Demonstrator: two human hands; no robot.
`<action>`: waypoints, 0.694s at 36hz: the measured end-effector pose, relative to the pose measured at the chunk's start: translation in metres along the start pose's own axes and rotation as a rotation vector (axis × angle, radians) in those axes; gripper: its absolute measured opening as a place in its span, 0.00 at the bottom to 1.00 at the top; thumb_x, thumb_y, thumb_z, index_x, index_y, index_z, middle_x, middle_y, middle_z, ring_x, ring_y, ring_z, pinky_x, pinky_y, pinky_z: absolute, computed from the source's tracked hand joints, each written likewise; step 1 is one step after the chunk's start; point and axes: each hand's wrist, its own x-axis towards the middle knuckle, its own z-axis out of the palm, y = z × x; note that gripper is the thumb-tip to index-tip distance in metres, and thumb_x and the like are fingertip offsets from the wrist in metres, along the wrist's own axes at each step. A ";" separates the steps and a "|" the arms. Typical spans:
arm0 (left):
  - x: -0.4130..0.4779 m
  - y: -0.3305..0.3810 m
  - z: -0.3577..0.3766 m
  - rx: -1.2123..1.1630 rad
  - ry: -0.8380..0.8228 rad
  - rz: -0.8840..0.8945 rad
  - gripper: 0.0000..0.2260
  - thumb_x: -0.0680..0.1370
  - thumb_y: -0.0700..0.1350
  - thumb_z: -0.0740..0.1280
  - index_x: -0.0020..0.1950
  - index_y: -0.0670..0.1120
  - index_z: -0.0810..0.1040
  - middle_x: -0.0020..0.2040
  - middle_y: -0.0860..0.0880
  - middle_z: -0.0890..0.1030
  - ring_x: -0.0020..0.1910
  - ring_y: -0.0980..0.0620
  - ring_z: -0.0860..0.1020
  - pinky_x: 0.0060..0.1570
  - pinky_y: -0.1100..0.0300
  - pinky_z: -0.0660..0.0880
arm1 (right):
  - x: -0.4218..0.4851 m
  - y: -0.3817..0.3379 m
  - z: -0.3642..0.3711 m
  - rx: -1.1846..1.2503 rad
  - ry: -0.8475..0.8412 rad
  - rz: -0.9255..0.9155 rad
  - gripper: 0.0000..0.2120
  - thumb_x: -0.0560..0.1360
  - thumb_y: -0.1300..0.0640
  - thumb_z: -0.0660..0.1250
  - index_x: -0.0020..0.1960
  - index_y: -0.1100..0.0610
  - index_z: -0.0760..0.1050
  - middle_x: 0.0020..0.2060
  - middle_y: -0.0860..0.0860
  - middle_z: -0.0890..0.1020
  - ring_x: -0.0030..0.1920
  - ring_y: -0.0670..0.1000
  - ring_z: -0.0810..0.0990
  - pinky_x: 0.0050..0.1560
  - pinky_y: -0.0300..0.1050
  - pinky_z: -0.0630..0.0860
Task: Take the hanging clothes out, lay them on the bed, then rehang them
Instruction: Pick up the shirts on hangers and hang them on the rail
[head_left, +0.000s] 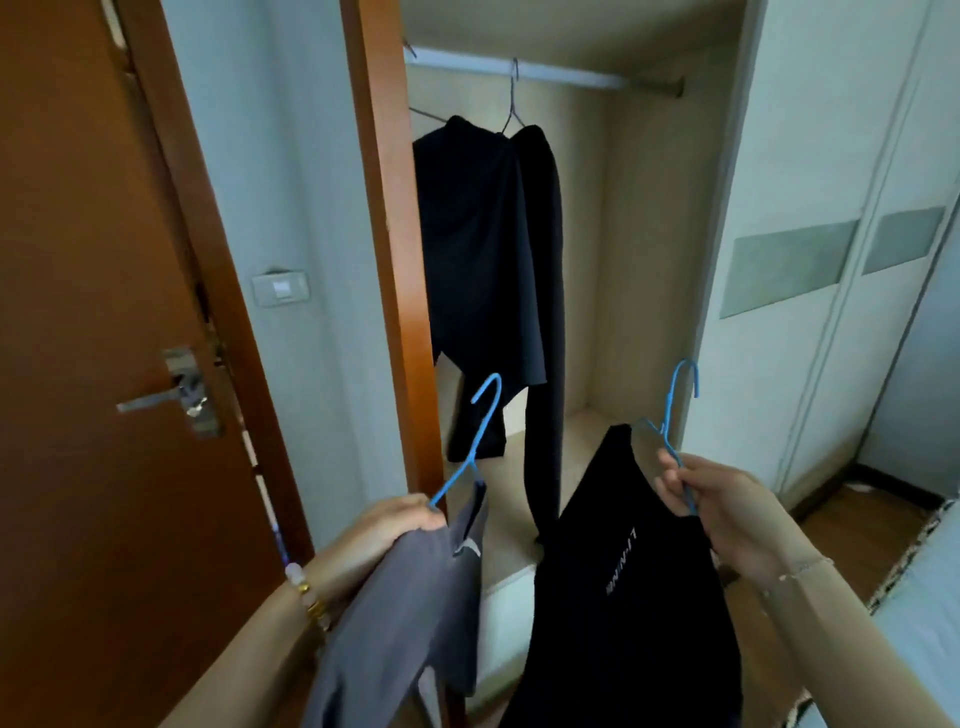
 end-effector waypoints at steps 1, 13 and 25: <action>0.013 0.007 0.003 0.004 -0.020 0.020 0.08 0.71 0.42 0.68 0.32 0.47 0.77 0.29 0.50 0.75 0.31 0.57 0.75 0.36 0.64 0.69 | 0.012 -0.003 0.001 0.014 0.007 -0.007 0.10 0.77 0.71 0.56 0.47 0.66 0.75 0.29 0.51 0.79 0.27 0.43 0.79 0.35 0.35 0.81; 0.187 0.044 0.040 0.071 -0.249 0.126 0.10 0.76 0.35 0.63 0.35 0.45 0.73 0.32 0.52 0.73 0.30 0.62 0.73 0.32 0.71 0.67 | 0.132 -0.027 0.001 0.035 0.167 -0.161 0.11 0.75 0.73 0.56 0.52 0.70 0.75 0.35 0.55 0.83 0.31 0.49 0.81 0.34 0.38 0.81; 0.300 0.097 0.075 -0.182 -0.471 0.144 0.11 0.77 0.34 0.59 0.35 0.42 0.72 0.29 0.50 0.73 0.24 0.64 0.74 0.27 0.74 0.70 | 0.193 -0.072 -0.001 -0.113 0.256 -0.231 0.13 0.74 0.72 0.62 0.58 0.70 0.75 0.33 0.53 0.79 0.29 0.48 0.75 0.32 0.40 0.78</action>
